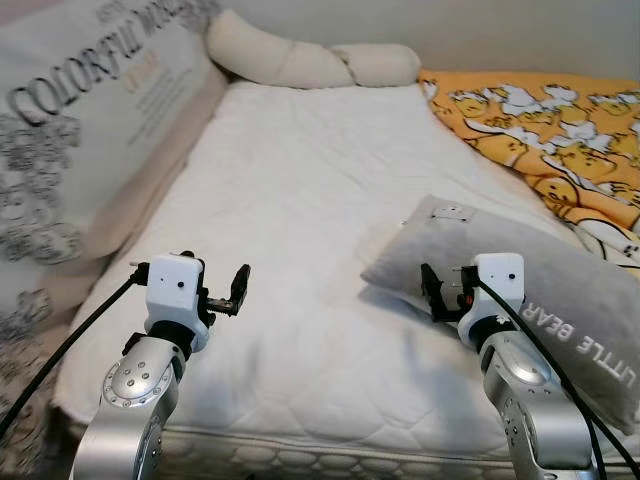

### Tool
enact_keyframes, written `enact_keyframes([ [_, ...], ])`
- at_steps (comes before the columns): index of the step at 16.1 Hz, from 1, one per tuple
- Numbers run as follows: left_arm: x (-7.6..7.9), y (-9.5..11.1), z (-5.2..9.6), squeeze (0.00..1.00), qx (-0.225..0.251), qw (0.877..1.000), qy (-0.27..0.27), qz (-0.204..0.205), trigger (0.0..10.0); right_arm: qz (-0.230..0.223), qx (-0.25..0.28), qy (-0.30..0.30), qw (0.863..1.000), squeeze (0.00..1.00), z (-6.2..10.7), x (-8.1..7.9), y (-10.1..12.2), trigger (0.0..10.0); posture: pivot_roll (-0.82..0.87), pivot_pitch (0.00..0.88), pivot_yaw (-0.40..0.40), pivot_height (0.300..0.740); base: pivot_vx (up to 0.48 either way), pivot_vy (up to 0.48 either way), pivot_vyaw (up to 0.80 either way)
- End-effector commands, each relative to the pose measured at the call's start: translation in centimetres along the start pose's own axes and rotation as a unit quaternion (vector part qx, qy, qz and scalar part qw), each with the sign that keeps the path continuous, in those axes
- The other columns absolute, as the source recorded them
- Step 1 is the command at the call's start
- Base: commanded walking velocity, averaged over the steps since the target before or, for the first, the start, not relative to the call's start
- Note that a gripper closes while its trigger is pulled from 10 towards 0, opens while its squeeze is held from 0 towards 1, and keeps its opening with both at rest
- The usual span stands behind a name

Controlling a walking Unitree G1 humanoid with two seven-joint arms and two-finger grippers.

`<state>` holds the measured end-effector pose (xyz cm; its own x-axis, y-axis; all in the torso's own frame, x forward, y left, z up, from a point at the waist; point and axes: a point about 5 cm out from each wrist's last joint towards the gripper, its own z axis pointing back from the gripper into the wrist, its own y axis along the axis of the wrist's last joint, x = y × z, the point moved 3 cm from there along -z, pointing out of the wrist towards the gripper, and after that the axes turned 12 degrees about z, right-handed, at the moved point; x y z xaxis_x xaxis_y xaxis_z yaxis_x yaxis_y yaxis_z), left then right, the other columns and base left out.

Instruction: Clean up the room

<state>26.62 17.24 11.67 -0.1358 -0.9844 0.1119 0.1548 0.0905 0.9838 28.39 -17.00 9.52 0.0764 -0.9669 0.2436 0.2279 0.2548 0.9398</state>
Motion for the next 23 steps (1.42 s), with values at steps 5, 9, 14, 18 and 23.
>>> enact_keyframes([
  [5, 2.0, 0.2, -0.4, 0.0, -0.029, 0.994, -0.11, -0.007, 10.0, 0.033, -0.039, -0.119, 0.992, 0.0, -0.7, 6.7, -0.3, 10.0, 0.03, 0.0, 0.017, 0.74, 0.0, 0.0, 0.0],
  [9, 3.1, 0.3, -0.6, 0.0, -0.055, 0.98, -0.191, -0.018, 10.0, 0.081, -0.089, -0.235, 0.965, 0.0, 0.5, 15.1, -1.5, 10.0, 0.02, 0.0, 0.022, 0.74, 0.0, 0.0, 0.0],
  [14, 3.9, 0.4, -1.1, 0.0, -0.064, 0.973, -0.223, -0.018, 10.0, 0.087, -0.205, -0.3, 0.928, 0.0, 2.3, 20.5, -6.2, 10.0, 0.01, 0.0, 0.033, 0.74, 0.0, 0.0, 0.0],
  [18, 3.9, 0.4, -1.0, 0.0, -0.064, 0.972, -0.227, -0.016, 10.0, -0.076, -0.215, -0.043, 0.973, 0.0, -0.7, 11.5, -7.3, 10.0, 0.01, 0.0, 0.032, 0.74, 0.0, 0.0, 0.0],
  [23, 3.8, 0.9, -1.3, 0.0, -0.055, 0.973, -0.225, -0.017, 10.0, -0.178, -0.085, 0.275, 0.941, 0.0, -0.6, -0.1, 1.6, 10.0, 0.01, 0.0, 0.027, 0.74, 0.0, 0.0, 0.0],
])
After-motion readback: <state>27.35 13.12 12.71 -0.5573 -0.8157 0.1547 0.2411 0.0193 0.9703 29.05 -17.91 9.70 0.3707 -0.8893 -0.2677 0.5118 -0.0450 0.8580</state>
